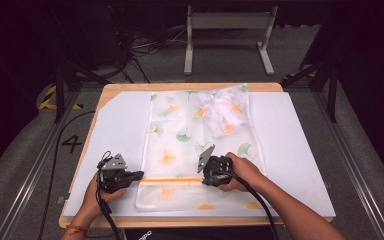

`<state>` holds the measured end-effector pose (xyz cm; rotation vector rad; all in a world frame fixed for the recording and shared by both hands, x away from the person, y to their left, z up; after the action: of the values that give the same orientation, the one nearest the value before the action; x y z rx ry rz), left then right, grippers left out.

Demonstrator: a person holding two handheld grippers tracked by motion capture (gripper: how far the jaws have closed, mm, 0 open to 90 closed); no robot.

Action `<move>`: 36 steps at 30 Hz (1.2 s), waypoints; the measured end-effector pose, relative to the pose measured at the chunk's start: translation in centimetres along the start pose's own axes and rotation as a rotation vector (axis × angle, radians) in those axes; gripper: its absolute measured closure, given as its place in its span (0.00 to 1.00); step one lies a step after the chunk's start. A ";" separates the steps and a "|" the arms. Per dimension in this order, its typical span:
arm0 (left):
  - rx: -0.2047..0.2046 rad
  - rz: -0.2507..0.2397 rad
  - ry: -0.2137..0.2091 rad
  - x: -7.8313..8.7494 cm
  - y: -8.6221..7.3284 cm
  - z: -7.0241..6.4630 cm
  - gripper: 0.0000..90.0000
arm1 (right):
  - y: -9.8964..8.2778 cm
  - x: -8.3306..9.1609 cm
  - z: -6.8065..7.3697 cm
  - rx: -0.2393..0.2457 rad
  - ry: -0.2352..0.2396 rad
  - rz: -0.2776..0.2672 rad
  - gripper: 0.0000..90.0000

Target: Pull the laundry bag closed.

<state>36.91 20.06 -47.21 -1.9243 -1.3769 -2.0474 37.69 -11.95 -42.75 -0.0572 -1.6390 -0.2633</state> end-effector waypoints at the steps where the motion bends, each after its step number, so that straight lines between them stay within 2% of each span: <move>1: 0.002 0.000 -0.002 0.0 0.0 0.0 1.00 | -0.3 0.0 -0.1 0.004 0.005 0.001 0.93; 9: 0.002 0.002 -0.003 0.0 0.0 0.0 1.00 | -2.5 0.4 -0.4 -0.037 -0.004 0.005 0.93; 19: 0.003 0.001 0.001 0.0 0.0 0.0 1.00 | -4.6 0.9 -0.5 -0.062 -0.011 0.015 0.93; 25: 0.000 -0.001 0.005 0.0 0.0 0.1 1.00 | -6.7 1.4 -0.9 -0.105 -0.023 0.024 0.93; 36: 0.003 0.001 0.000 0.0 0.0 0.1 1.00 | -10.2 2.1 -1.3 -0.153 -0.036 0.018 0.93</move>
<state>36.96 20.13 -47.20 -1.9236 -1.3782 -2.0441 36.76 -22.40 -41.94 -0.1930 -1.6509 -0.3755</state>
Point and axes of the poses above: each handheld gripper's, and its own axes: x roughly backward along the jaws, y roughly out of its top, z roughly to its left, the point moved 2 cm from there along -x, roughly forward along the jaws, and after that the axes turned 13 degrees about z, right-handed, at the moved point
